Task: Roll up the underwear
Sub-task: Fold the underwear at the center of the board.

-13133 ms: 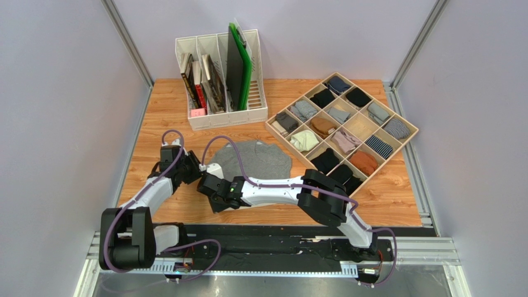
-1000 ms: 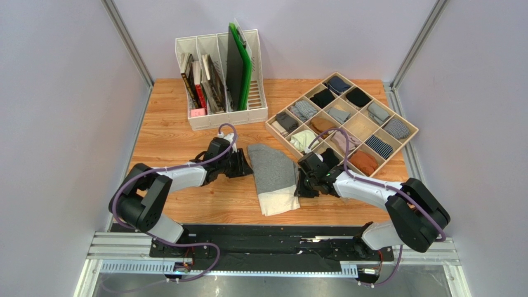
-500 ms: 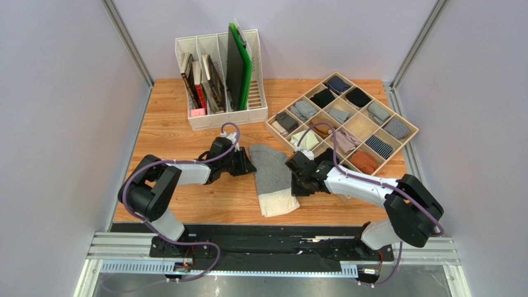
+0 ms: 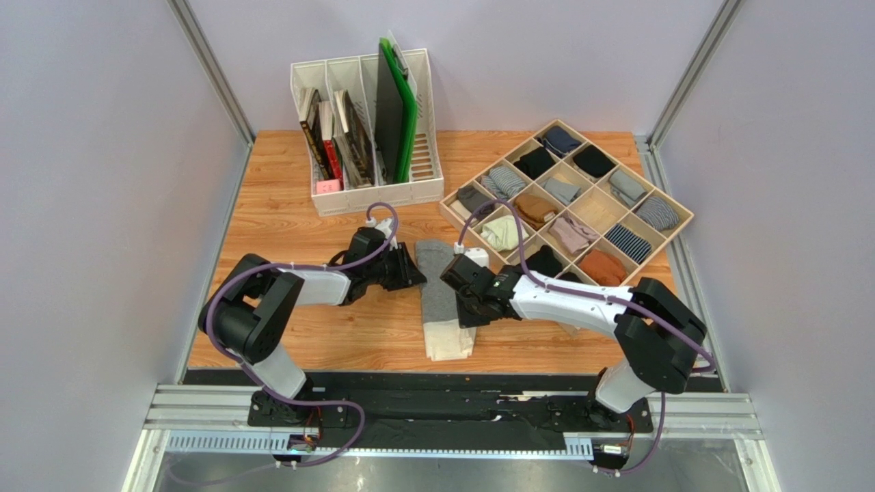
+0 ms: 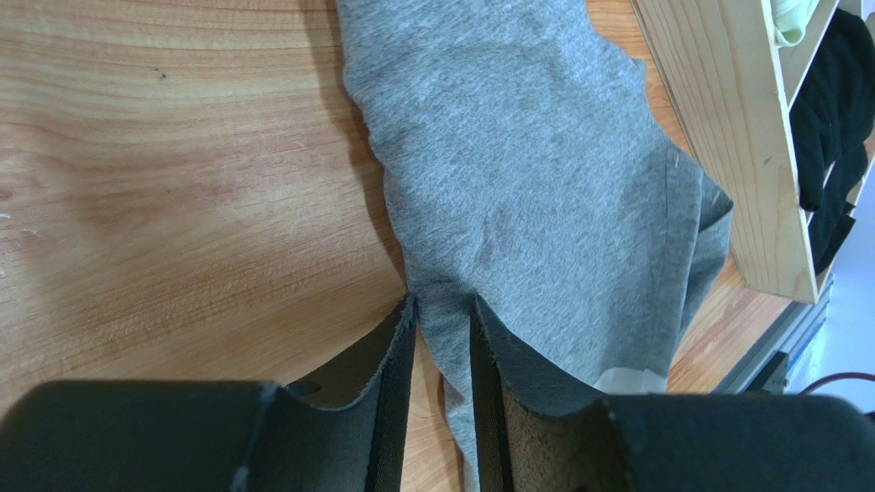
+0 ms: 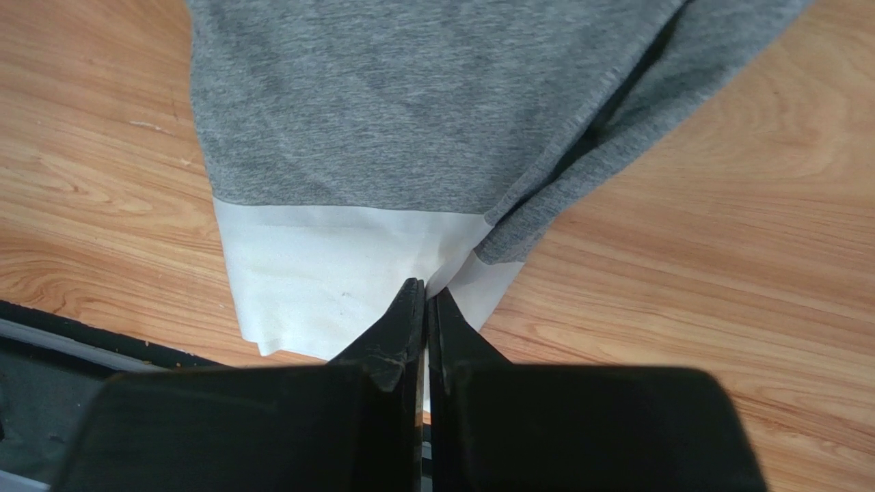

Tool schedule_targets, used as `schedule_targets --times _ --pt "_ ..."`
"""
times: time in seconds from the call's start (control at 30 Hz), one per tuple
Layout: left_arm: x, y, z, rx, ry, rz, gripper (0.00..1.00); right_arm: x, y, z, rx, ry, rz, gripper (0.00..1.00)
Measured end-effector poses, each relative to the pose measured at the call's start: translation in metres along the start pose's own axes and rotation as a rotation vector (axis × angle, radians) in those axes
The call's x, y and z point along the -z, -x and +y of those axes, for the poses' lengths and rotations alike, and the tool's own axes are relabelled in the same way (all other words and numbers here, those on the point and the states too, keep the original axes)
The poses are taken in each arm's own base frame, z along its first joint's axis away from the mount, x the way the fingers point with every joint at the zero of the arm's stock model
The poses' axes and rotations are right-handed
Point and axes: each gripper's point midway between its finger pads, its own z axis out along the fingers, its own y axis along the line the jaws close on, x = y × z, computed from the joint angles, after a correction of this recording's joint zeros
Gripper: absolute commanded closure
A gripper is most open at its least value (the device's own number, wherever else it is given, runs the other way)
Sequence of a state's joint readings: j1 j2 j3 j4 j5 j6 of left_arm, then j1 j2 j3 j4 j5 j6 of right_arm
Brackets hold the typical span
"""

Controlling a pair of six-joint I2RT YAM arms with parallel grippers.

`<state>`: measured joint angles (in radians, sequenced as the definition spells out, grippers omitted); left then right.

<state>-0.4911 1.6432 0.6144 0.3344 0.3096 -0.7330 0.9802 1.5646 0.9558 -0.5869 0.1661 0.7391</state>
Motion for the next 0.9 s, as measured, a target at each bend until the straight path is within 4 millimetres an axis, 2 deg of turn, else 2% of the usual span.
schedule_targets --times 0.13,0.3,0.4,0.47,0.9 --pt "0.0 0.0 0.0 0.003 -0.001 -0.001 0.69 -0.003 -0.005 0.012 0.033 0.006 0.012 1.0" --pt "-0.002 -0.002 -0.001 0.007 -0.002 0.003 0.77 -0.003 -0.006 0.025 0.056 0.023 0.012 1.0" --pt "-0.002 -0.005 -0.001 0.014 -0.003 0.008 0.79 -0.003 -0.004 0.032 0.061 0.032 0.008 1.0" --pt "-0.002 -0.006 -0.002 0.014 -0.005 0.008 0.85 -0.003 -0.002 0.035 0.062 0.035 0.006 1.0" --pt "-0.003 -0.009 -0.003 0.028 -0.011 0.009 0.87 -0.002 0.005 0.058 0.078 0.071 -0.004 1.0"
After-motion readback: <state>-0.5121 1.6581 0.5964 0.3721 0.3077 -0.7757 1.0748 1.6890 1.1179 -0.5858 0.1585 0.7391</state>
